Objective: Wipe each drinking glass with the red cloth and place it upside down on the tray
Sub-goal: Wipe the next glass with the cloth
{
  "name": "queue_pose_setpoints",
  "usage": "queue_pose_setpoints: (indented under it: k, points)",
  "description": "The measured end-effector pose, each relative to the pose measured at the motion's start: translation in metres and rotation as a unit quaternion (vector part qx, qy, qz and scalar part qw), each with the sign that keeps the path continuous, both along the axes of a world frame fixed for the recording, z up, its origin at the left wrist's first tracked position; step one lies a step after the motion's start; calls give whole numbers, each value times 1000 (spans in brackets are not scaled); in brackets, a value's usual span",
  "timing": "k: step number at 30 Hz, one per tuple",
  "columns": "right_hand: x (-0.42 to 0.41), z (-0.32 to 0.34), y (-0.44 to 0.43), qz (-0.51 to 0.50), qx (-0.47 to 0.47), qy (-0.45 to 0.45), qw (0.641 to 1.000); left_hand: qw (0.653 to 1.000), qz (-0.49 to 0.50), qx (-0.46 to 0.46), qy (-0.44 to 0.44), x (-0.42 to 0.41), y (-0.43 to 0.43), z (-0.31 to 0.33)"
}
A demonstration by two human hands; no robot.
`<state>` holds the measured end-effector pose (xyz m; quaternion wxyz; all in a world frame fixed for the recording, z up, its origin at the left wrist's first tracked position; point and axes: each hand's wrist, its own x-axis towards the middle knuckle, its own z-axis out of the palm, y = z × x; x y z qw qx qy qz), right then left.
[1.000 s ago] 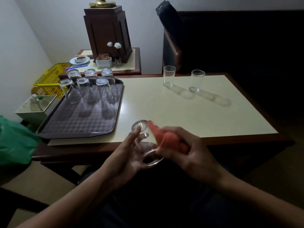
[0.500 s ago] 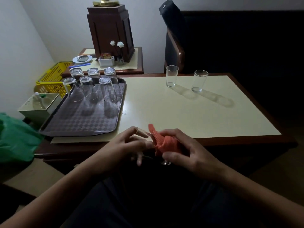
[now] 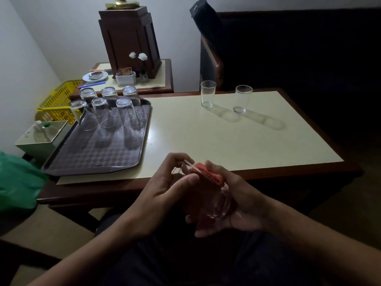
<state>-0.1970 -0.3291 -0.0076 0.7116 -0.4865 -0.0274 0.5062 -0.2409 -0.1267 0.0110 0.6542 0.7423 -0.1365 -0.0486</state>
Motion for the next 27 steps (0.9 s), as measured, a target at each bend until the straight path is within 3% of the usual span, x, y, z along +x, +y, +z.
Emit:
queue_pose_setpoints:
  k: [2,3,4,5,7,8,9,10,11,14,15,17,19,20,21,22,23,24,25,26,27]
  points:
    - [-1,0,0,-24,1,-84,996,996,84,12,9,0,-4,-4]
    - [-1,3,0,-47,-13,-176,983,992,121,-3,48,4,-4,-9]
    - [-2,4,-2,-64,-46,-321,944,982,143,-33,114,8,-3,-14]
    - [-1,2,-5,-71,-96,-496,860,966,147,-84,198,14,-1,-19]
    - [4,-7,-9,-35,-172,-764,621,922,99,-186,326,20,2,-30]
    - [6,-12,-10,-13,-187,-813,552,906,77,-216,356,22,3,-33]
    - [6,-17,-12,-5,-191,-820,540,898,62,-220,376,22,4,-34]
    - [7,-20,-14,-21,-191,-802,566,900,54,-206,380,22,3,-33]
    - [7,-20,-14,-47,-189,-755,627,907,52,-190,372,24,3,-32]
    - [8,-7,-9,-90,-119,-453,879,968,38,-85,234,21,1,-19]
    - [8,-2,-8,-85,-78,-324,939,987,38,-29,154,19,3,-16]
    - [9,0,-7,-64,-40,-168,983,998,4,66,18,14,9,-11]
    - [6,4,-7,-59,-36,-179,981,998,24,60,18,16,12,-13]
    - [4,4,-7,-60,-63,-272,958,994,69,16,84,19,12,-11]
    - [3,3,-7,-69,-119,-422,896,977,93,-40,189,22,12,-12]
    - [1,0,-8,-72,-169,-584,791,945,88,-106,297,24,10,-15]
    - [1,-3,-10,-60,-184,-701,687,911,73,-154,376,23,9,-15]
    - [3,-7,-12,-54,-189,-752,629,889,61,-174,419,22,8,-15]
    - [5,-9,-14,-64,-186,-753,628,888,48,-171,425,20,8,-13]
    - [8,-9,-15,-92,-182,-717,667,904,38,-158,396,18,7,-12]
    - [11,-5,-16,-121,-162,-614,763,934,31,-126,333,16,6,-10]
